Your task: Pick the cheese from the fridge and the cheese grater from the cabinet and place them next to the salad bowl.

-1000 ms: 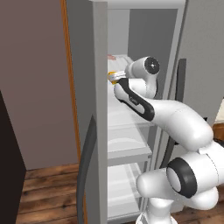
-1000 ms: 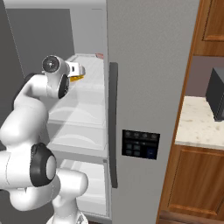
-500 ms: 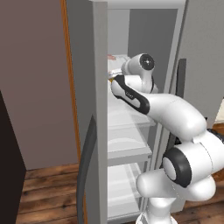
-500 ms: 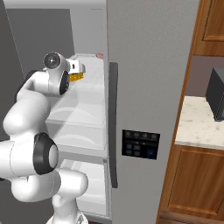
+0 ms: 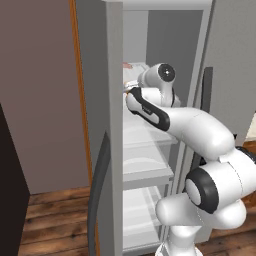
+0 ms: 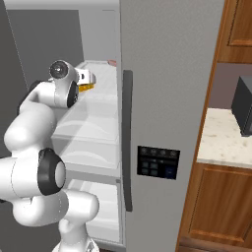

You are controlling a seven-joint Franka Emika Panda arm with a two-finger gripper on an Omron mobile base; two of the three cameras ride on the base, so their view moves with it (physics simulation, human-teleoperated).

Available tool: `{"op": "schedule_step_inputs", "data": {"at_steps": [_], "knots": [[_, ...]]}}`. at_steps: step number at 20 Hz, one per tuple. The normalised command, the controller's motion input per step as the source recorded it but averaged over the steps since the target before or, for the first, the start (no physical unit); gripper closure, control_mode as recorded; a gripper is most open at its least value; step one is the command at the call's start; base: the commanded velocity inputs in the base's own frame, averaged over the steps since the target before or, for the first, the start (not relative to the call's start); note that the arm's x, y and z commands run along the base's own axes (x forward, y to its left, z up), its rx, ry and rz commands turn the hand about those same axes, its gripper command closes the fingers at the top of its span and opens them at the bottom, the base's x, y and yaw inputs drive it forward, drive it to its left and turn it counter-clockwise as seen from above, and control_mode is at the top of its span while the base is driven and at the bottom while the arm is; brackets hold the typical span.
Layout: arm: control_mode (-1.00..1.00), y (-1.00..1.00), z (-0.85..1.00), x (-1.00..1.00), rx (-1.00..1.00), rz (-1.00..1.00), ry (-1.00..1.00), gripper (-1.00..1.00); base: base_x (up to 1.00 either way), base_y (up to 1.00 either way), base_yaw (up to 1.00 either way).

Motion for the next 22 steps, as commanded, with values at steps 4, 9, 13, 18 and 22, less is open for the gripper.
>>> {"op": "schedule_step_inputs", "data": {"at_steps": [4, 9, 13, 18, 22], "knots": [[-1.00, 0.00, -0.08, 0.01, 0.00, 0.00, 0.00, -1.00, 0.00, 0.00, 0.00], [-1.00, 0.00, 0.03, 0.10, 0.00, 0.00, 0.00, -1.00, 0.00, 0.00, 0.00], [-1.00, 0.00, 0.01, 0.20, 0.00, 0.00, 0.00, -1.00, 0.00, 0.00, 0.00], [-1.00, 0.01, -0.04, 0.17, 0.00, 0.00, 0.00, -1.00, 0.00, 0.00, 0.00], [-1.00, 0.01, -0.08, 0.14, 0.00, 0.00, 0.00, -1.00, 0.00, 0.00, 0.00]]}}
